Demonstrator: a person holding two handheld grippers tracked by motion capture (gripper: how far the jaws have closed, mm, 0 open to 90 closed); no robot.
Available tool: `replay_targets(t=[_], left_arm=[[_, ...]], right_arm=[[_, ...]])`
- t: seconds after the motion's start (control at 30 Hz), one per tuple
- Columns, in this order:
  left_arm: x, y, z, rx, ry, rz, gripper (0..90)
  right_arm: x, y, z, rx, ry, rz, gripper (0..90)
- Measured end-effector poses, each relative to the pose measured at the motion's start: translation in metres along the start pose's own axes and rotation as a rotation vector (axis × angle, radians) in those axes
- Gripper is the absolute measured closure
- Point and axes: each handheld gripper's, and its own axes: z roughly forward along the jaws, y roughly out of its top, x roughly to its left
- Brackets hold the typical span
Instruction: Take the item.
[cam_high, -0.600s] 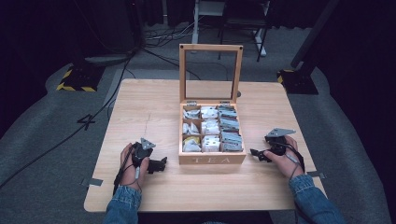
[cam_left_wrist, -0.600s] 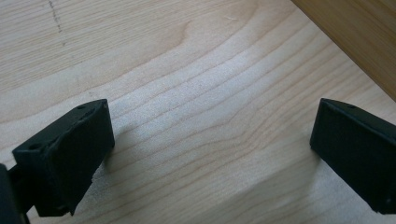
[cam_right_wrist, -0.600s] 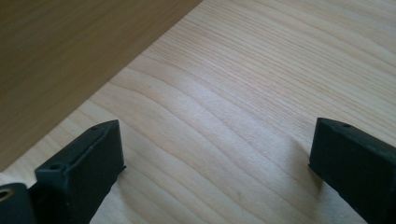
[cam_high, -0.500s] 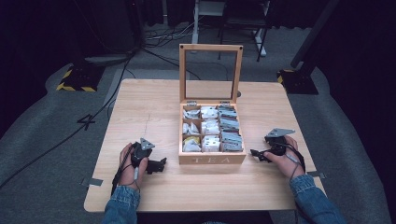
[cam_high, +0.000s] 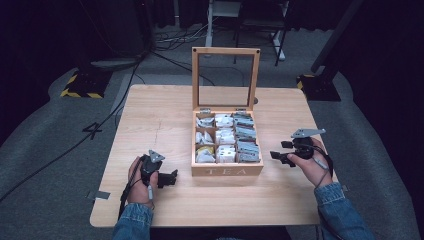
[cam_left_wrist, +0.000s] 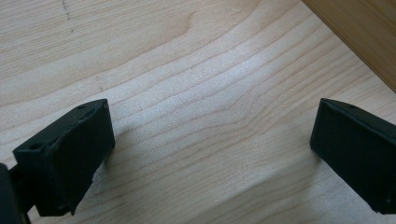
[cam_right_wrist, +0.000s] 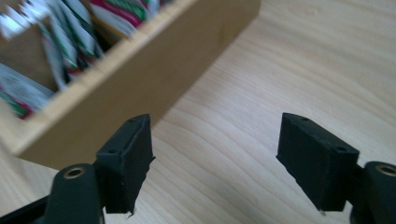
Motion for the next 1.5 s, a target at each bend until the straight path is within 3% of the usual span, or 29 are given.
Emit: replay_targets(t=[0.5,0.7,0.87,1.13,1.33,1.4,1.5], left_arm=[[0.0,0.0,0.0,0.0,-0.001,0.0,0.1],[0.0,0.001,0.001,0.002,-0.006,0.002,0.1],[0.0,0.001,0.001,0.001,-0.008,0.005,0.1],[0.0,0.001,0.001,0.001,-0.008,0.005,0.1],[0.0,0.001,0.001,0.001,-0.008,0.005,0.1],[0.0,0.001,0.001,0.0,-0.008,0.005,0.1],[0.001,0.002,0.001,0.001,-0.009,0.006,0.1]], right_arm=[[0.03,0.037,-0.023,-0.106,0.077,-0.044,32.2],[0.04,0.051,-0.027,-0.094,0.117,-0.048,35.4],[0.045,0.061,-0.026,-0.134,0.145,-0.041,37.2],[0.064,0.078,-0.014,-0.164,0.212,-0.086,40.9],[0.071,0.084,-0.003,-0.108,0.187,-0.096,36.6],[0.073,0.086,0.0,-0.102,0.161,-0.13,36.7],[0.077,0.087,0.005,-0.112,0.19,-0.125,40.7]])
